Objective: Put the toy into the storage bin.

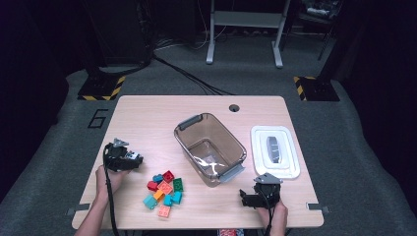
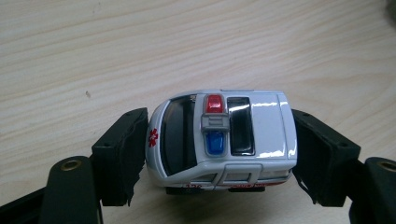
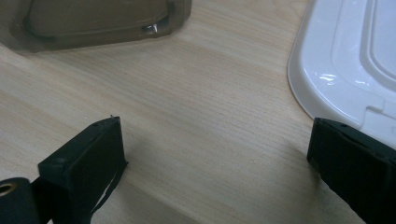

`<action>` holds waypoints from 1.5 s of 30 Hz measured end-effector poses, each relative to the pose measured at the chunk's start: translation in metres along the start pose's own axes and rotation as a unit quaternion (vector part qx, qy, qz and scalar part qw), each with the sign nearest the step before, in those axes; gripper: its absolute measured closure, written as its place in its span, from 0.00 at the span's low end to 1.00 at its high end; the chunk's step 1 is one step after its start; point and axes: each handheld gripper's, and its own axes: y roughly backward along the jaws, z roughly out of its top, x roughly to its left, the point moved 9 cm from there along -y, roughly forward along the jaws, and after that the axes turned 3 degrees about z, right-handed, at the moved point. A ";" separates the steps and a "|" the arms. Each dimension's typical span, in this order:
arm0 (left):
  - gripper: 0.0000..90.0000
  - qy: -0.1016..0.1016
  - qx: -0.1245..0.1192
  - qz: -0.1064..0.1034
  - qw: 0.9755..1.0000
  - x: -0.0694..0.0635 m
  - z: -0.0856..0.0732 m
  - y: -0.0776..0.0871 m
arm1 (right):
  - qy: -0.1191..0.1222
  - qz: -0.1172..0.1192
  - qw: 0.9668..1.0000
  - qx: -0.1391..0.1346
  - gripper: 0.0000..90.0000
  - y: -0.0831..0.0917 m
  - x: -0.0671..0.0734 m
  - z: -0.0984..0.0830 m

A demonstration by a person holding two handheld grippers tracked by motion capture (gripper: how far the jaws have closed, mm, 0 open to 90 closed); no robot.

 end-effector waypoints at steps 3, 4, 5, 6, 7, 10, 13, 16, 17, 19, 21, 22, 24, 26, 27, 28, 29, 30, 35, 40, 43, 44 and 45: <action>0.28 -0.002 -0.005 -0.002 1.000 -0.003 0.007 0.007 | -0.004 0.000 1.000 -0.002 0.04 0.000 0.000 0.000; 0.28 -0.009 -0.007 -0.003 1.000 -0.004 0.010 0.010 | -0.005 -0.003 1.000 -0.004 0.04 0.000 0.000 0.001; 0.28 -0.011 -0.006 -0.005 1.000 -0.006 0.012 0.013 | -0.003 0.000 1.000 -0.002 0.04 0.000 0.000 0.000; 0.28 -0.013 -0.010 -0.008 1.000 -0.008 0.015 0.016 | -0.003 -0.001 1.000 -0.003 0.04 0.000 0.000 0.001; 0.28 -0.015 -0.011 -0.009 1.000 -0.008 0.016 0.017 | -0.005 0.000 1.000 -0.002 0.04 0.000 0.000 0.000; 0.28 -0.015 -0.014 -0.020 1.000 -0.013 0.023 0.021 | -0.003 -0.001 1.000 -0.002 0.04 0.000 0.000 0.000; 0.28 -0.026 -0.007 -0.025 0.999 -0.018 0.027 0.025 | -0.004 -0.001 1.000 -0.003 0.04 0.000 0.000 0.001; 0.28 -0.032 -0.013 -0.028 0.999 -0.023 0.034 0.026 | -0.003 -0.001 1.000 -0.003 0.04 0.000 0.000 0.001; 0.28 -0.040 -0.006 -0.032 0.999 -0.024 0.035 0.028 | -0.004 -0.001 1.000 -0.003 0.04 0.000 0.000 0.001; 0.28 -0.040 -0.010 -0.031 0.999 -0.027 0.040 0.028 | -0.006 0.000 1.000 -0.002 0.04 0.000 0.000 0.000; 0.28 -0.046 -0.009 -0.034 0.998 -0.030 0.045 0.030 | -0.002 -0.001 1.000 -0.003 0.04 0.000 0.000 0.001; 0.28 -0.045 -0.010 -0.034 0.998 -0.031 0.047 0.031 | -0.005 0.000 1.000 -0.002 0.04 0.000 0.000 0.000; 0.28 -0.051 -0.011 -0.037 0.998 -0.033 0.051 0.034 | -0.003 -0.001 1.000 -0.003 0.04 0.000 0.000 0.001; 0.28 -0.056 -0.014 -0.041 0.997 -0.038 0.056 0.036 | -0.001 -0.001 1.000 -0.002 0.04 0.000 -0.001 0.000; 0.28 -0.062 -0.015 -0.041 0.997 -0.039 0.060 0.039 | -0.001 -0.001 1.000 -0.002 0.04 0.000 -0.001 0.000; 0.28 -0.066 -0.013 -0.043 0.997 -0.040 0.061 0.041 | -0.001 0.000 1.000 -0.002 0.04 0.000 0.000 0.000; 0.28 -0.069 -0.016 -0.043 0.997 -0.042 0.065 0.043 | -0.001 0.000 1.000 -0.002 0.04 0.000 -0.001 0.000; 0.28 -0.070 -0.016 -0.046 0.996 -0.043 0.066 0.044 | -0.001 0.000 1.000 -0.002 0.04 0.000 -0.001 0.000; 0.28 -0.073 -0.021 -0.050 0.996 -0.047 0.078 0.051 | -0.001 -0.001 1.000 -0.002 0.04 0.000 -0.001 0.000; 0.28 -0.083 -0.020 -0.059 0.995 -0.050 0.086 0.057 | -0.001 -0.001 1.000 -0.002 0.04 0.000 -0.001 0.000; 0.28 -0.084 -0.023 -0.057 0.995 -0.052 0.093 0.060 | -0.001 -0.001 1.000 -0.002 0.04 0.000 -0.001 0.000; 0.28 -0.089 -0.021 -0.058 0.994 -0.052 0.094 0.061 | -0.002 -0.001 1.000 -0.002 0.04 0.000 -0.001 0.000; 0.28 -0.092 -0.021 -0.058 0.994 -0.053 0.097 0.062 | -0.002 -0.001 1.000 -0.002 0.04 0.000 -0.001 0.000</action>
